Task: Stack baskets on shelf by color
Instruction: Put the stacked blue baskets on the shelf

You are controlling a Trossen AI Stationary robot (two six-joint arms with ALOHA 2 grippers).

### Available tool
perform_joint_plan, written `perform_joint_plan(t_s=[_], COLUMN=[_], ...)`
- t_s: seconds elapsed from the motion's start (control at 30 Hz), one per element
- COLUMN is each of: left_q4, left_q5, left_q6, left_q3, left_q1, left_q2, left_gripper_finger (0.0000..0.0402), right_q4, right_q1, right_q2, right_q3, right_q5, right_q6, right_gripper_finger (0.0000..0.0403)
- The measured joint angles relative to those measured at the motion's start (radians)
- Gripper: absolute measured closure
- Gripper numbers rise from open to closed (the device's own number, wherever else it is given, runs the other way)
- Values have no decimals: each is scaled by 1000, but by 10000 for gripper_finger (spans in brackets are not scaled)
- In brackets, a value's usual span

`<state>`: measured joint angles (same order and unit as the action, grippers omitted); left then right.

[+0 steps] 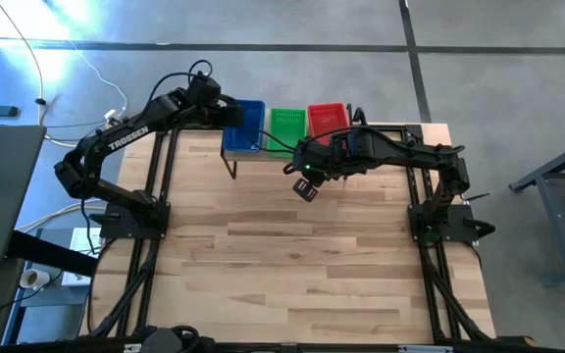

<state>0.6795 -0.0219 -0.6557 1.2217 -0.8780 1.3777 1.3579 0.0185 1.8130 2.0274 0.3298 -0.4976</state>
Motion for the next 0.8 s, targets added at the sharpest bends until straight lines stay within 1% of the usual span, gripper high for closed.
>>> perform_joint_plan(t_s=[0.2,0.33,0.63,0.8], left_q4=[50,69,51,47], left_q5=[4,11,11,5], left_q6=[-23,-25,-14,11], left_q3=[0,2,1,0], left_q1=[0,2,11,11], left_q2=[1,23,43,43], left_gripper_finger=[388,388,387,372], right_q4=[0,0,0,0], right_q1=[0,0,0,0], right_q2=[0,0,0,0], right_q3=[0,0,0,0], right_q5=[0,0,-6,-6], right_q6=[-2,-2,-3,-3], right_gripper_finger=[319,319,319,319])
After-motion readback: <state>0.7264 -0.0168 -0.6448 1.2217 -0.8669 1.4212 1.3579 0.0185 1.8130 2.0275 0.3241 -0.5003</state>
